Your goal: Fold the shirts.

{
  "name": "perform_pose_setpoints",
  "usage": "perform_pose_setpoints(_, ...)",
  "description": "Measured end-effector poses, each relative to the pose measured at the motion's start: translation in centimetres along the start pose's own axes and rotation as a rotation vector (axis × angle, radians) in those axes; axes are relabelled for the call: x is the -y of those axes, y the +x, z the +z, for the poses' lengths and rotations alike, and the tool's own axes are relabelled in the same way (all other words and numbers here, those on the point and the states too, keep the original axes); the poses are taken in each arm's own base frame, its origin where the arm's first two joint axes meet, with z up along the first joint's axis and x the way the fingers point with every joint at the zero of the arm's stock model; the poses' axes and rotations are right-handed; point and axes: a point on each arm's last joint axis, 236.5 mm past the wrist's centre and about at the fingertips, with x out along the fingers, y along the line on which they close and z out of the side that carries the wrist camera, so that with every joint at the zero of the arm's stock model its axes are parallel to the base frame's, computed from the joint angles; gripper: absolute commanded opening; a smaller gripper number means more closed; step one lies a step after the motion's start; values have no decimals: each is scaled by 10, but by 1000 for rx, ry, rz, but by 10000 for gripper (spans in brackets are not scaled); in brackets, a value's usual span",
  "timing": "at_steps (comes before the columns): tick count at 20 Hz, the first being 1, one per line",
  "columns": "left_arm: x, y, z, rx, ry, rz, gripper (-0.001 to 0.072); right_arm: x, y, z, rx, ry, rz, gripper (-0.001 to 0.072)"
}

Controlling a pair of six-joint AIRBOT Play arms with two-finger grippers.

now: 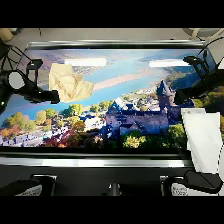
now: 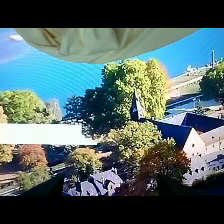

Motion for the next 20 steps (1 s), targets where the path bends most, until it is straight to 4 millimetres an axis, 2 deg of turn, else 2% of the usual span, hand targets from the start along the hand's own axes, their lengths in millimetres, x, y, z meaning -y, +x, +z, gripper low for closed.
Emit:
perform_pose_setpoints(16, 0, 0, 0, 0, 0, 0, 697, 0, 0, 0, 0, 0, 0, 669)
perform_pose_setpoints(20, 2, 2, 14, 56, -18, -7, 697, 5, 0, 10, 40, 0, -22, 669)
